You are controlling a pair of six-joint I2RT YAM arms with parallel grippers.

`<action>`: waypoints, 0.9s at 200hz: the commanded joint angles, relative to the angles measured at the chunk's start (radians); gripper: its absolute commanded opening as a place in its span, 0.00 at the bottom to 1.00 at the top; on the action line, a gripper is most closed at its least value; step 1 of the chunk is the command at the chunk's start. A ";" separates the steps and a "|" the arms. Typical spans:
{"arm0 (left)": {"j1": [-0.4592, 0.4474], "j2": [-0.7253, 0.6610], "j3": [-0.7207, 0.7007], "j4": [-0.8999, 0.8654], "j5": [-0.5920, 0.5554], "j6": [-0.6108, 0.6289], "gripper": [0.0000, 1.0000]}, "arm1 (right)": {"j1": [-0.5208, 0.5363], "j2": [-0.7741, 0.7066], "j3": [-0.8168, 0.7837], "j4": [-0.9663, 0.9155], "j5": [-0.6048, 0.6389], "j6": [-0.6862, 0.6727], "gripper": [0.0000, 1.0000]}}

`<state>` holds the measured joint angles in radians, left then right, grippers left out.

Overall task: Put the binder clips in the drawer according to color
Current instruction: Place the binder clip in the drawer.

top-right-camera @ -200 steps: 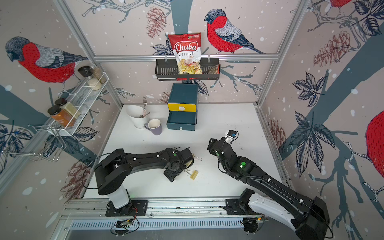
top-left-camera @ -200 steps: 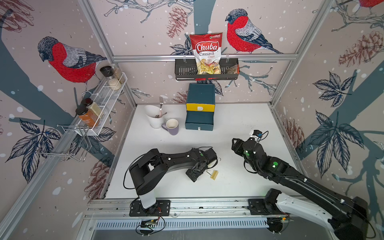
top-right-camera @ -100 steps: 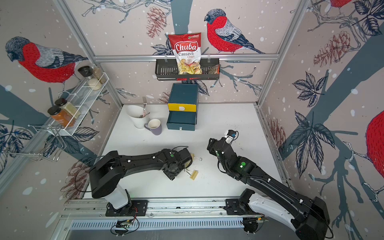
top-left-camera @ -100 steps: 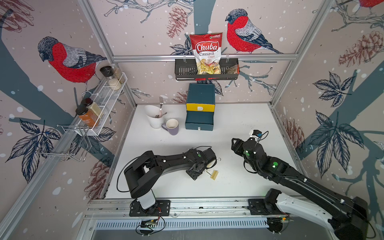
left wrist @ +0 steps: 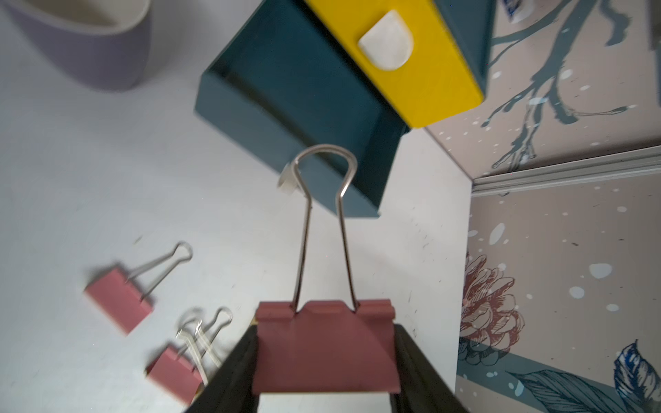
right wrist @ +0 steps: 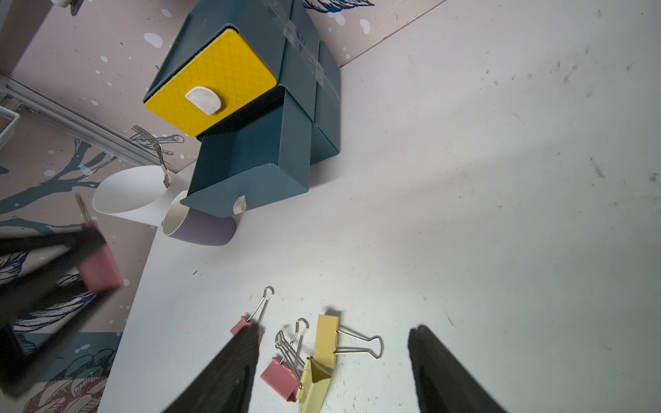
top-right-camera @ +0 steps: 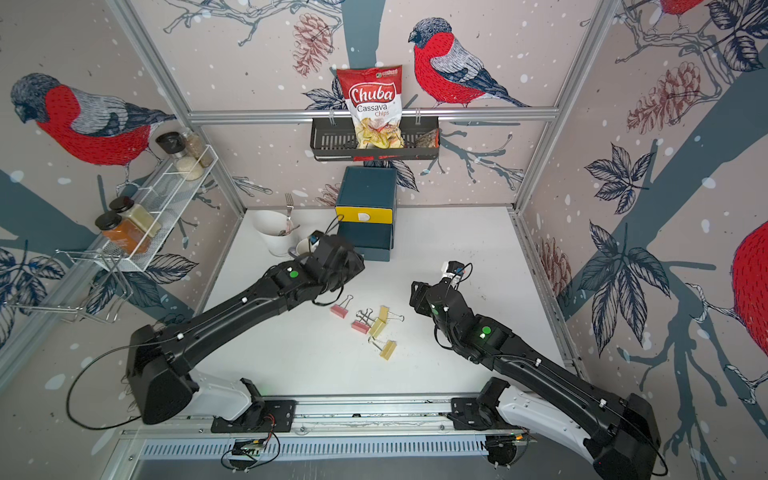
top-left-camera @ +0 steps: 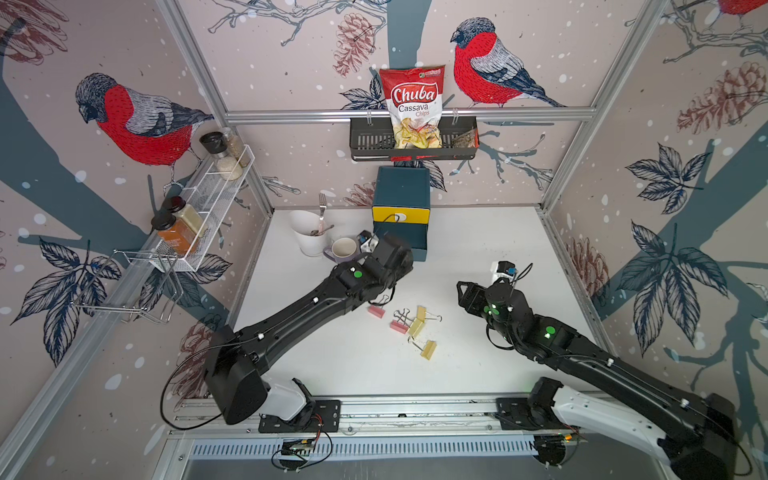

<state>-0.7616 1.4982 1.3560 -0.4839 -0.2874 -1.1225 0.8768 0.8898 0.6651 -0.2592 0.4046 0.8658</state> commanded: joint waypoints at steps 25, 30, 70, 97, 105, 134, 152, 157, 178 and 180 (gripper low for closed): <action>0.096 0.259 0.259 -0.006 0.081 0.406 0.44 | 0.024 0.009 0.005 0.025 0.001 -0.005 0.71; 0.103 0.286 0.281 -0.013 0.083 0.425 0.44 | 0.027 0.008 0.006 0.023 0.002 -0.005 0.71; 0.127 0.388 0.362 -0.048 0.061 0.537 0.46 | 0.045 -0.004 0.007 0.003 0.020 0.007 0.71; 0.134 0.409 0.342 -0.029 0.072 0.594 0.49 | 0.045 0.000 0.002 0.010 0.018 0.010 0.72; 0.134 0.420 0.338 -0.028 0.074 0.607 0.50 | 0.045 0.005 0.004 0.012 0.016 0.010 0.72; 0.145 0.462 0.346 -0.039 0.047 0.639 0.52 | 0.050 0.011 0.010 0.014 0.014 0.009 0.72; 0.149 0.468 0.354 -0.029 0.038 0.661 0.60 | 0.053 0.008 0.010 0.011 0.017 0.010 0.72; 0.148 0.470 0.361 -0.033 0.034 0.664 0.67 | 0.053 0.008 0.008 0.009 0.017 0.010 0.71; 0.147 0.453 0.380 -0.051 0.024 0.666 0.82 | 0.054 0.008 0.008 0.008 0.015 0.005 0.73; 0.147 0.449 0.378 -0.051 0.022 0.666 0.83 | 0.054 0.008 0.008 0.008 0.016 0.005 0.73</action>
<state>-0.6163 1.9659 1.7164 -0.5327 -0.2401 -0.4904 0.9283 0.8986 0.6670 -0.2478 0.4088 0.8677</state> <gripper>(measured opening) 0.785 0.723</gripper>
